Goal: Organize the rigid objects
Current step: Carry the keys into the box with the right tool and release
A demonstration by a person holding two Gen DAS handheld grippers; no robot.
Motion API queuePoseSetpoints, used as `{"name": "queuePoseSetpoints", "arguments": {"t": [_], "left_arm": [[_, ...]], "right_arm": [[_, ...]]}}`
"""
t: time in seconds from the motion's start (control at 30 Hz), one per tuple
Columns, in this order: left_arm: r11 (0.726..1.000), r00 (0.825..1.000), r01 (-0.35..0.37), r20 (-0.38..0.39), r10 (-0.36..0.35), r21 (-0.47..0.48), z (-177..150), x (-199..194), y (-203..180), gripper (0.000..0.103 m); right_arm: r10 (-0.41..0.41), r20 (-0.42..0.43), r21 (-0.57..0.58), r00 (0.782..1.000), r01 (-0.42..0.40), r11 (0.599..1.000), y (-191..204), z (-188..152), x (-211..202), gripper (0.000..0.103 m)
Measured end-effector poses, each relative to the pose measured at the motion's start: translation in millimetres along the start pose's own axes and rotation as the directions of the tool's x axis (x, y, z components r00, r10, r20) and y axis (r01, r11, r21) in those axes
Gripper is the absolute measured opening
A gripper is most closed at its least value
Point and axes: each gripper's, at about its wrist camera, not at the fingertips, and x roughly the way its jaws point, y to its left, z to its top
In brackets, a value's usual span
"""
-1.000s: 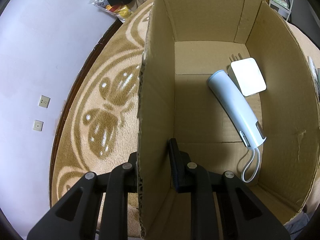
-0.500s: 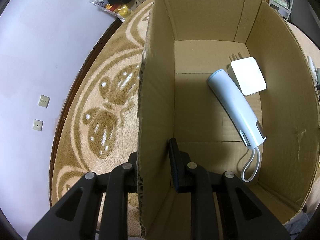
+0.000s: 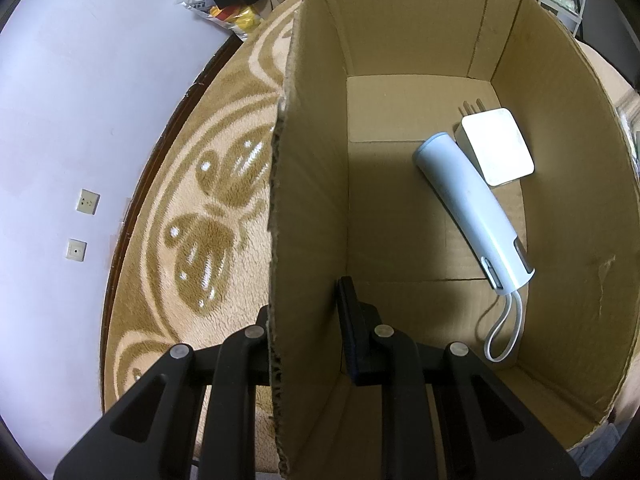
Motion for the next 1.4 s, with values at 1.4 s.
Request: {"name": "queuePoseSetpoints", "arguments": {"t": [1.4], "left_arm": [[1.0, 1.0, -0.005, 0.009, 0.005, -0.001, -3.1, -0.5, -2.1, 0.02]], "right_arm": [[0.057, -0.04, 0.001, 0.998, -0.057, 0.998, 31.2, -18.0, 15.1, 0.017]]}}
